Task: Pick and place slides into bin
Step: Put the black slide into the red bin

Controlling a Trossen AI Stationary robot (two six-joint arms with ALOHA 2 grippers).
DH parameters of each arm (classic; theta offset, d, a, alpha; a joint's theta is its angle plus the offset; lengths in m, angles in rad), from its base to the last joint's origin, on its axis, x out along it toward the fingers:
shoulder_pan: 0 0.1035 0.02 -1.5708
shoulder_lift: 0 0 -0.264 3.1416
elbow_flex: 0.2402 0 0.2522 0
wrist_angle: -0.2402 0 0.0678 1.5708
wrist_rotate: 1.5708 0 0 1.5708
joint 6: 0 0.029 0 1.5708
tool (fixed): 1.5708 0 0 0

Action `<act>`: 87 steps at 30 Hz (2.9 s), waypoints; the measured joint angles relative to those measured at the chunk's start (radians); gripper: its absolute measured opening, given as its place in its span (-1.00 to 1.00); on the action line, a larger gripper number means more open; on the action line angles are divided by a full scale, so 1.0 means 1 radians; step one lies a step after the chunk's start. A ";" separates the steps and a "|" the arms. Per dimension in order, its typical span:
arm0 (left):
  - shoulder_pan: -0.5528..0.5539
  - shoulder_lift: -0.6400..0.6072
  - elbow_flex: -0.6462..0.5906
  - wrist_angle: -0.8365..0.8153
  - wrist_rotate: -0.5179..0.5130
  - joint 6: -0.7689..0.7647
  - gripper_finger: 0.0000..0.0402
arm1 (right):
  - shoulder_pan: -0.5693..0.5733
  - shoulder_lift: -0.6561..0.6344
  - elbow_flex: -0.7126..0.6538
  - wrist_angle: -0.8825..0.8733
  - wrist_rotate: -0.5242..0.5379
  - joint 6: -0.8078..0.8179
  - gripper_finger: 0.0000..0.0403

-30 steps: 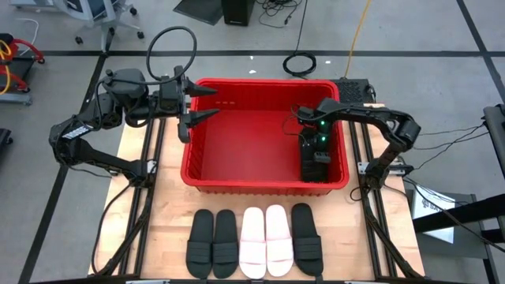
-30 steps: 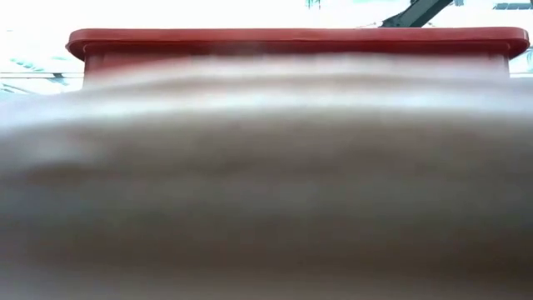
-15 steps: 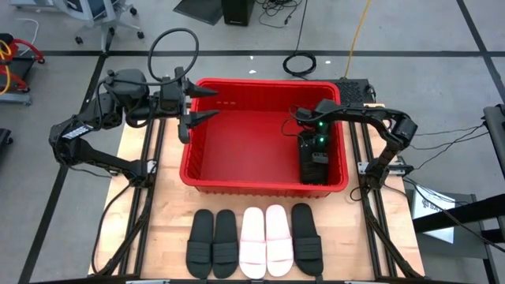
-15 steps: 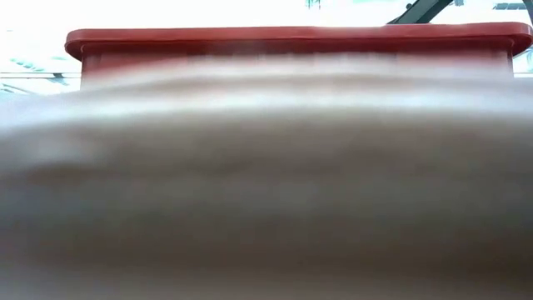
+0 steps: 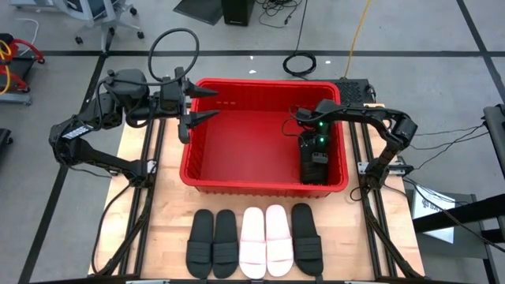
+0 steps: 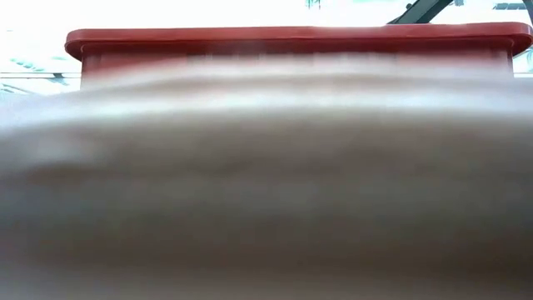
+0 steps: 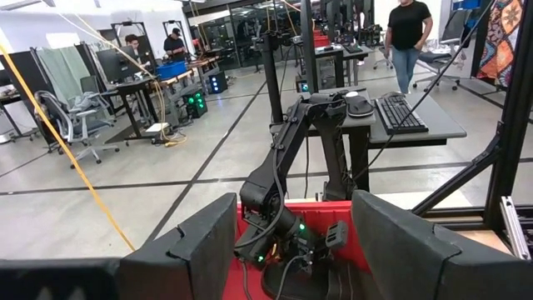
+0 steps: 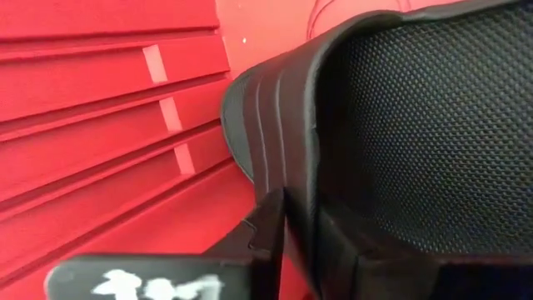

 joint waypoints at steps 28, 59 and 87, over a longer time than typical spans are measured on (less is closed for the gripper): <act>0.000 0.000 0.000 0.000 -0.001 -0.005 0.20 | -0.029 0.000 0.015 -0.020 0.069 0.019 0.01; 0.000 0.000 0.000 -0.043 -0.003 -0.008 0.20 | -0.062 0.000 0.510 -0.097 0.356 0.022 0.05; 0.000 0.000 0.000 -0.082 -0.003 -0.012 0.20 | 0.298 -0.356 0.669 0.157 0.214 0.313 0.00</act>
